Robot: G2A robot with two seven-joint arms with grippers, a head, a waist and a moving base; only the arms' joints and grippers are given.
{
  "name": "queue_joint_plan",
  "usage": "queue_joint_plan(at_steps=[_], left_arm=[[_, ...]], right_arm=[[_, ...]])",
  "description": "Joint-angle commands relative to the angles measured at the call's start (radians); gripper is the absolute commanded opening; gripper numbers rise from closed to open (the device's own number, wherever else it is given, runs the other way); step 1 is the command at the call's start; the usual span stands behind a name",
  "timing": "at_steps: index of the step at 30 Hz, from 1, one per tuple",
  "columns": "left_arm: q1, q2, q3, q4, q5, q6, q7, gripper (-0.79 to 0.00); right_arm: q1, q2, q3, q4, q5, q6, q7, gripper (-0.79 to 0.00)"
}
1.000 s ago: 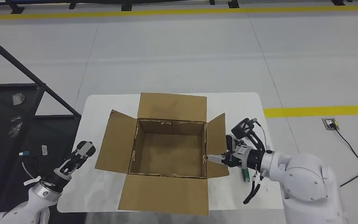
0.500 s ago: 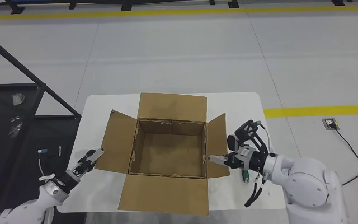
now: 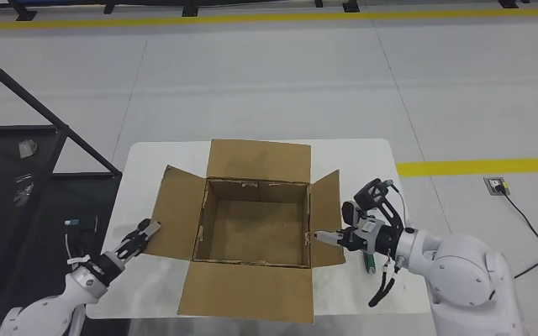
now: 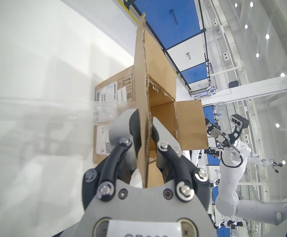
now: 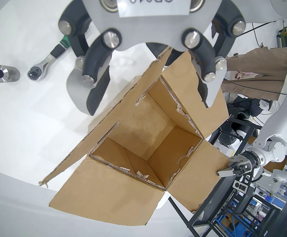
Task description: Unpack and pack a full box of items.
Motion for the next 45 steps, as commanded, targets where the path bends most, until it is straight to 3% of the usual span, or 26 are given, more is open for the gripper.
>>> queue_joint_plan(at_steps=[1, 12, 31, 32, 33, 34, 35, 41, 45], left_arm=[[0.001, 0.000, 0.001, -0.001, 0.005, 0.001, 0.010, -0.785], [-0.005, 0.009, -0.029, 0.019, 0.005, -0.012, 0.013, -0.785], [-0.049, 0.023, -0.053, 0.129, -0.005, -0.028, 0.025, -0.785], [-0.051, 0.024, -0.053, 0.130, -0.006, -0.028, 0.024, -0.767], [-0.053, 0.024, -0.054, 0.131, -0.008, -0.028, 0.022, -0.554], [-0.054, 0.025, -0.054, 0.132, -0.010, -0.026, 0.019, -0.252], [-0.055, 0.026, -0.056, 0.132, -0.012, -0.025, 0.016, 0.000], [-0.049, 0.028, -0.068, 0.126, -0.055, -0.021, 0.028, 0.000], [-0.043, 0.027, -0.083, 0.124, -0.118, -0.031, 0.050, 0.000]], right_arm=[[-0.001, 0.003, -0.001, 0.002, 0.003, -0.003, -0.005, 0.000], [-0.033, 0.026, 0.016, -0.005, 0.027, -0.019, -0.045, 0.000], [-0.140, 0.058, 0.087, -0.089, 0.029, -0.014, -0.091, 0.000], [-0.140, 0.058, 0.087, -0.089, 0.029, -0.014, -0.091, 0.000], [-0.140, 0.058, 0.087, -0.089, 0.029, -0.014, -0.091, 0.000], [-0.140, 0.058, 0.087, -0.089, 0.029, -0.014, -0.091, 0.000], [-0.140, 0.058, 0.087, -0.089, 0.029, -0.014, -0.091, 0.000], [-0.163, 0.064, 0.067, -0.129, -0.110, 0.082, -0.107, 0.000], [-0.136, 0.071, 0.051, -0.099, -0.265, 0.234, -0.023, 0.000]])
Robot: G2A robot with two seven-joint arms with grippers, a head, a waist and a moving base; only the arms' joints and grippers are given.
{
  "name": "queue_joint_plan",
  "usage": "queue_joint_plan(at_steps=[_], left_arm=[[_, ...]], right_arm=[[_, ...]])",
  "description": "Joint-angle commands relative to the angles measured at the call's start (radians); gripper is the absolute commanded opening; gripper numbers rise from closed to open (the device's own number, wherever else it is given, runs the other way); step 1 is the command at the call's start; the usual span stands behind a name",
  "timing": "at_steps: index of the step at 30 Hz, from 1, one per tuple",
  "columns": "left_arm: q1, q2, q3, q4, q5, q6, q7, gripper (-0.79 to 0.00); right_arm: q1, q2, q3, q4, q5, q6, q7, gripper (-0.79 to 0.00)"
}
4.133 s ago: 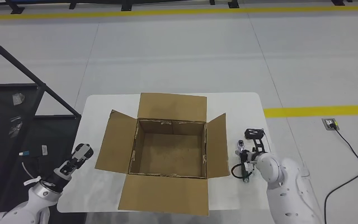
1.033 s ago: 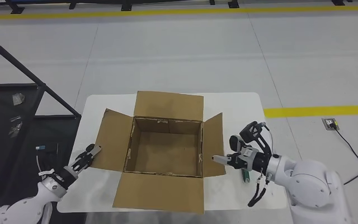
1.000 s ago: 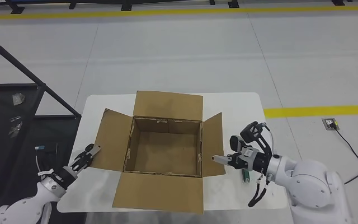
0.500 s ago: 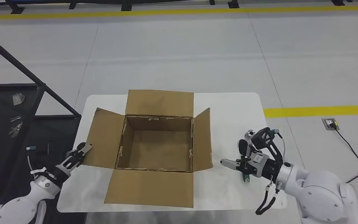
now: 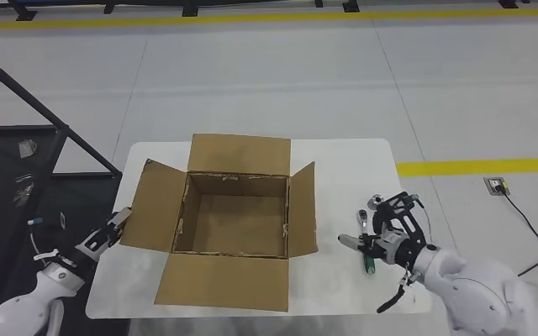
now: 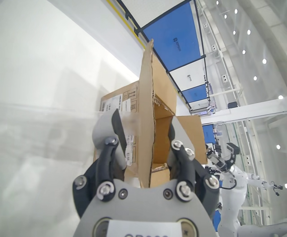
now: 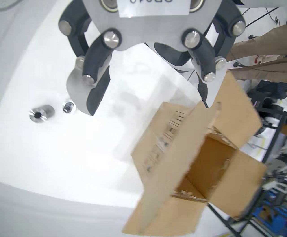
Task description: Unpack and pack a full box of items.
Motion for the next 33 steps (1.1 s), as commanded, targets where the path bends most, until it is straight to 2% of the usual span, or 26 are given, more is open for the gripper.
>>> queue_joint_plan(at_steps=[1, 8, 13, 18, 20, 24, 28, 31, 33], left_arm=[[0.003, -0.001, -0.007, 0.000, -0.035, -0.008, 0.014, 0.000], [0.025, -0.007, -0.026, 0.002, -0.181, -0.074, 0.032, 0.000], [0.029, -0.007, -0.027, 0.004, -0.203, -0.086, 0.027, 0.000], [0.029, -0.007, -0.027, 0.004, -0.203, -0.086, 0.027, 0.000], [0.029, -0.007, -0.027, 0.004, -0.203, -0.086, 0.027, 0.000], [0.029, -0.007, -0.027, 0.004, -0.203, -0.086, 0.027, 0.000], [0.029, -0.007, -0.027, 0.004, -0.203, -0.086, 0.027, 0.000], [0.029, -0.007, -0.027, 0.004, -0.203, -0.086, 0.027, 0.000], [0.029, -0.007, -0.027, 0.004, -0.203, -0.086, 0.027, 0.000]], right_arm=[[0.026, 0.002, -0.019, 0.033, -0.066, 0.069, 0.050, 0.000], [0.194, 0.003, -0.100, 0.290, -0.195, 0.227, 0.155, 0.000], [0.328, -0.003, -0.181, 0.511, -0.266, 0.271, 0.187, 0.000], [0.395, -0.013, -0.252, 0.626, -0.293, 0.296, 0.204, -0.009], [0.405, -0.016, -0.271, 0.651, -0.291, 0.304, 0.200, -0.135], [0.420, -0.026, -0.315, 0.679, -0.301, 0.350, 0.188, -0.166], [0.448, -0.035, -0.356, 0.721, -0.327, 0.393, 0.190, -0.163], [0.472, -0.041, -0.381, 0.746, -0.357, 0.432, 0.204, -0.259], [0.484, -0.044, -0.389, 0.757, -0.360, 0.443, 0.208, -0.369]])
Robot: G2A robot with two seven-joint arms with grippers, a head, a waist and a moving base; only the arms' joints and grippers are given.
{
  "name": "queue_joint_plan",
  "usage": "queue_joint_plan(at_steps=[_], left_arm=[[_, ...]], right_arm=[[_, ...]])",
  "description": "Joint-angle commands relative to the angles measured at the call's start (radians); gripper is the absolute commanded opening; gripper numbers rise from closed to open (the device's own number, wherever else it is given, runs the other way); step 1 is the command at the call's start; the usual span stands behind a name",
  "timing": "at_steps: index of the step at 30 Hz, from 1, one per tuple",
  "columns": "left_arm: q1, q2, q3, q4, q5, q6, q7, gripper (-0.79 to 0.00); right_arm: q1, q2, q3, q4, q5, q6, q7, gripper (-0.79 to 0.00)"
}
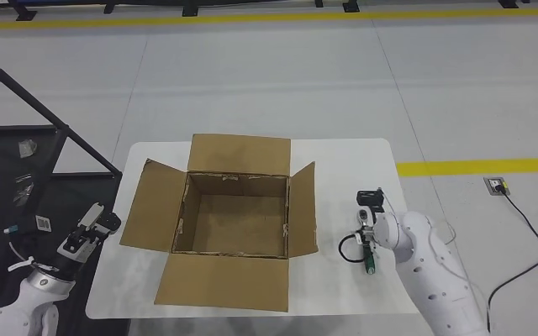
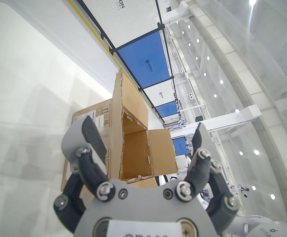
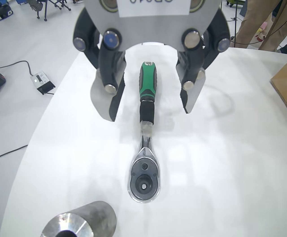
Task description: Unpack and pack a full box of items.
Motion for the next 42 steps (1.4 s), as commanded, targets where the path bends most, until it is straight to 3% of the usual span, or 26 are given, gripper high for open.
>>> queue_joint_plan(at_steps=[1, 27, 30, 34, 38, 42], left_arm=[[0.000, 0.000, 0.000, 0.000, 0.000, 0.000, 0.000, 0.000], [0.000, 0.000, 0.000, 0.000, 0.000, 0.000, 0.000, 0.000], [0.000, 0.000, 0.000, 0.000, 0.000, 0.000, 0.000, 0.000], [0.000, 0.000, 0.000, 0.000, 0.000, 0.000, 0.000, 0.000], [0.000, 0.000, 0.000, 0.000, 0.000, 0.000, 0.000, 0.000], [0.000, 0.000, 0.000, 0.000, 0.000, 0.000, 0.000, 0.000]], right_arm=[[0.009, -0.002, -0.003, 0.009, 0.001, 0.003, 0.001, -0.379], [0.091, -0.025, -0.030, 0.200, 0.080, -0.030, -0.056, -0.514], [0.097, -0.026, -0.032, 0.213, 0.076, -0.026, -0.056, -0.573], [0.102, -0.027, -0.031, 0.226, 0.076, -0.026, -0.061, -0.785], [0.096, -0.024, -0.016, 0.201, 0.074, -0.023, -0.083, -0.785], [0.047, -0.010, 0.033, 0.047, 0.057, -0.014, -0.117, -0.785]])
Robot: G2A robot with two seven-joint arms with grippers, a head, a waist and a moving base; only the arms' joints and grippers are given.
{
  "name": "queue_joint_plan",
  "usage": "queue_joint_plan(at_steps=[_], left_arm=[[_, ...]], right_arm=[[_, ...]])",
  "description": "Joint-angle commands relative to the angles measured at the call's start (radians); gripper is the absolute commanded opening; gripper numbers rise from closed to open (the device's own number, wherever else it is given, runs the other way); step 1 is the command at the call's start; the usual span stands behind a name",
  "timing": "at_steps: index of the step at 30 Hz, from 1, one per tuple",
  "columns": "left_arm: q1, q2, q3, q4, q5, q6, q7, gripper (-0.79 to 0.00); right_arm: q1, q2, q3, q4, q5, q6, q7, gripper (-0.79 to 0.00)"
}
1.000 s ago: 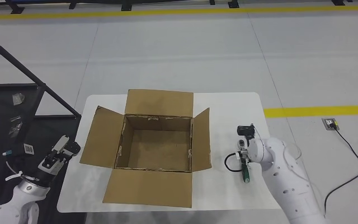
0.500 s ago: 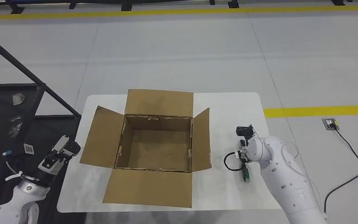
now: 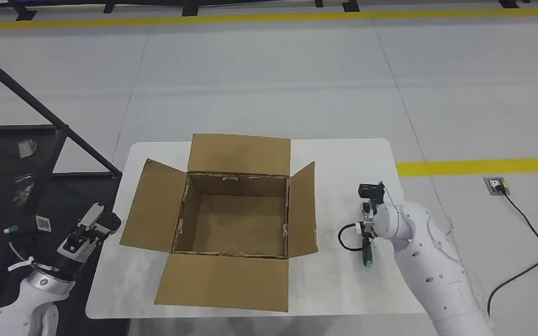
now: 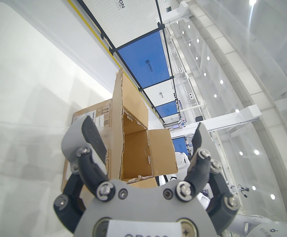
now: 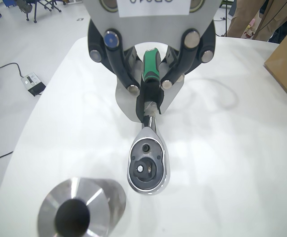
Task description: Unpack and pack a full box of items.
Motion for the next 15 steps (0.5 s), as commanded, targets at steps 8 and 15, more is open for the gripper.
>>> queue_joint_plan(at_steps=[8, 15], left_arm=[[0.000, 0.000, 0.000, 0.000, 0.000, 0.000, 0.000, 0.000], [0.000, 0.000, 0.000, 0.000, 0.000, 0.000, 0.000, 0.000]], right_arm=[[-0.248, 0.040, 0.123, -0.735, -0.179, 0.002, -0.047, -0.785], [-0.210, 0.031, -0.032, -1.000, -0.300, -0.105, -0.085, -0.785]])
